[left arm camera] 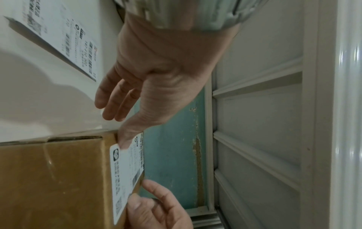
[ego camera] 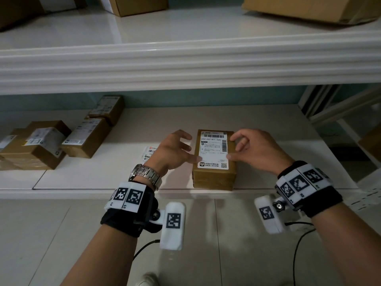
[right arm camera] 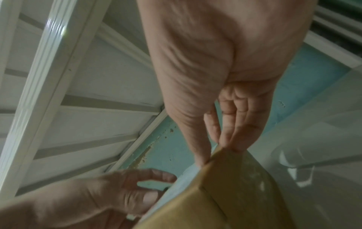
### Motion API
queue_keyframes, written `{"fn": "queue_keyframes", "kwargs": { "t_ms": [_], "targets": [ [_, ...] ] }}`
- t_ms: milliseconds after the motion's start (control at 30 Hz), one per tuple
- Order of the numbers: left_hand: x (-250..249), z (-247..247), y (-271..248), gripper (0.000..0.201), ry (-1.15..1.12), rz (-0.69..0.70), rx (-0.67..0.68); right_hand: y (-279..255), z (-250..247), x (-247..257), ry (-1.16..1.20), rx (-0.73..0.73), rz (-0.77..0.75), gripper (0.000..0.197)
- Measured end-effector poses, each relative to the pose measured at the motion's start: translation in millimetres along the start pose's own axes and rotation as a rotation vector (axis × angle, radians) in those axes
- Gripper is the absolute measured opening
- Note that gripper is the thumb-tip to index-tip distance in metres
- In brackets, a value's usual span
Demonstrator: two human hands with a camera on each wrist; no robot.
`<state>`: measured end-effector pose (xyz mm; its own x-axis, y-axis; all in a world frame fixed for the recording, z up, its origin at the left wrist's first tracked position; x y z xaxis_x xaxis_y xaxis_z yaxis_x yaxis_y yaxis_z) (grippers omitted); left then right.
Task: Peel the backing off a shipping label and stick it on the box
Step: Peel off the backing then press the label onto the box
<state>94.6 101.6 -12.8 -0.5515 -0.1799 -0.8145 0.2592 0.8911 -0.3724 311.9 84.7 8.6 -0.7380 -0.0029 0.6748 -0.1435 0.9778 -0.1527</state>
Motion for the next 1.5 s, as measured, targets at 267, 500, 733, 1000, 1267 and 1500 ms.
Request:
{"fn": "queue_keyframes", "kwargs": {
  "t_ms": [267, 500, 733, 1000, 1267, 1500],
  "targets": [
    [-19, 20, 9, 0.046, 0.345, 0.292, -0.029, 3, 17, 7, -0.224, 0.004, -0.04, 0.054],
    [-5, 23, 24, 0.082, 0.33, 0.266, -0.009, 6, 28, 4, -0.242, 0.032, 0.006, 0.066],
    [3, 24, 29, 0.09, 0.264, 0.224, 0.034, 10, 29, -4, -0.174, 0.013, 0.076, 0.075],
    [-8, 30, 20, 0.057, 0.301, 0.224, 0.017, 13, 32, -2, -0.138, -0.007, 0.076, 0.082],
    [-11, 18, 18, 0.053, 0.18, 0.233, -0.139, 16, 29, -7, -0.099, -0.065, 0.058, 0.055],
    [-17, 16, 15, 0.049, 0.222, 0.222, -0.176, 15, 33, -2, -0.123, -0.067, 0.06, 0.061]
  ]
}}
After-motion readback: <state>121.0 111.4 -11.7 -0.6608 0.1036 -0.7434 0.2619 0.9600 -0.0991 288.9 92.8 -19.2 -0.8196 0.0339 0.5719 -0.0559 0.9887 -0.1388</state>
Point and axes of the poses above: each hand's wrist, its own y-axis towards the middle knuckle, its own z-axis out of the palm, x = y × z, the point moved 8 cm from there along y, towards the middle knuckle, and after that the axes turned 8 degrees about x, right-handed, at the moved point
